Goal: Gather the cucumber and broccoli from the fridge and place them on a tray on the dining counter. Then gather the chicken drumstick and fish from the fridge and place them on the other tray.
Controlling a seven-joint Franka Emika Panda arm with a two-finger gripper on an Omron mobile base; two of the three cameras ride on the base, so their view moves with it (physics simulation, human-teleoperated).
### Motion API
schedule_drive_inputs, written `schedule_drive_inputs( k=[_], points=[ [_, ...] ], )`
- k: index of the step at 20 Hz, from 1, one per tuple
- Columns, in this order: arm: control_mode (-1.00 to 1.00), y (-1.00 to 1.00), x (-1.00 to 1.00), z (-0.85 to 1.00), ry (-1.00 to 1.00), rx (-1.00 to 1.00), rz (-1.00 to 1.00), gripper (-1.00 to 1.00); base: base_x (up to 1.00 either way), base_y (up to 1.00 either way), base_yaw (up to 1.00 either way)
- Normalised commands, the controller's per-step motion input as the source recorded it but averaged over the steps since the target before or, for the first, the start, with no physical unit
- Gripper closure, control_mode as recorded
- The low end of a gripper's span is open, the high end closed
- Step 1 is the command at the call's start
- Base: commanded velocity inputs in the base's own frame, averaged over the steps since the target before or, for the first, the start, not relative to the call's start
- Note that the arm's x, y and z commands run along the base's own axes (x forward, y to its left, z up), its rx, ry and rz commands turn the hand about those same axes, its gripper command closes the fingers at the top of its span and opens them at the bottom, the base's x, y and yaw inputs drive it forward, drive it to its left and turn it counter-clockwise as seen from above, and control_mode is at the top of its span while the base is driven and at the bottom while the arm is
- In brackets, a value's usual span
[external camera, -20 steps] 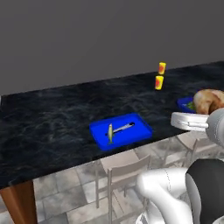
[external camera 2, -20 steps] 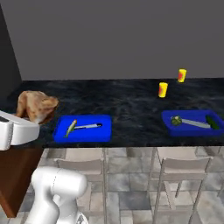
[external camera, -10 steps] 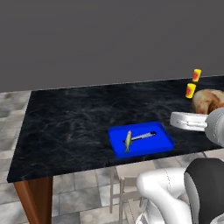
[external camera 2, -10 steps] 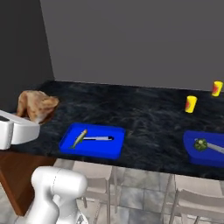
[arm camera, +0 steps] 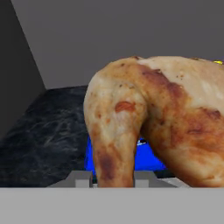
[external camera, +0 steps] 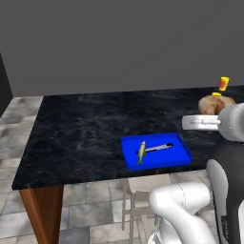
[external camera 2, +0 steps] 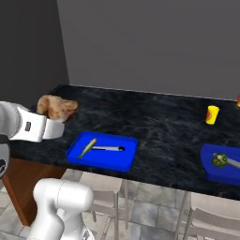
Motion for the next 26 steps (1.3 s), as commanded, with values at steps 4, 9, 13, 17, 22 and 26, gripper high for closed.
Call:
schedule_drive_inputs(
  k=[4,9,13,17,22,26],
  points=[
    [-1.00,-0.01,1.00,-0.42,0.41,0.01,0.20,1.00,0.00,0.00,0.00],
    [-1.00,0.00,0.88,-0.52,0.38,0.00,0.13,1.00,0.00,0.00,0.00],
    [-1.00,-0.02,0.21,-0.57,0.20,0.00,0.06,1.00,0.00,0.00,0.00],
    [-1.00,-0.02,0.03,-0.53,0.08,-0.03,0.01,1.00,0.00,0.00,0.00],
    [-1.00,-0.11,0.07,-0.46,0.08,-0.01,0.00,1.00,0.00,0.00,0.00],
    [-1.00,-0.23,0.10,-0.35,0.05,0.00,0.00,1.00,0.00,0.00,0.00]
  ],
)
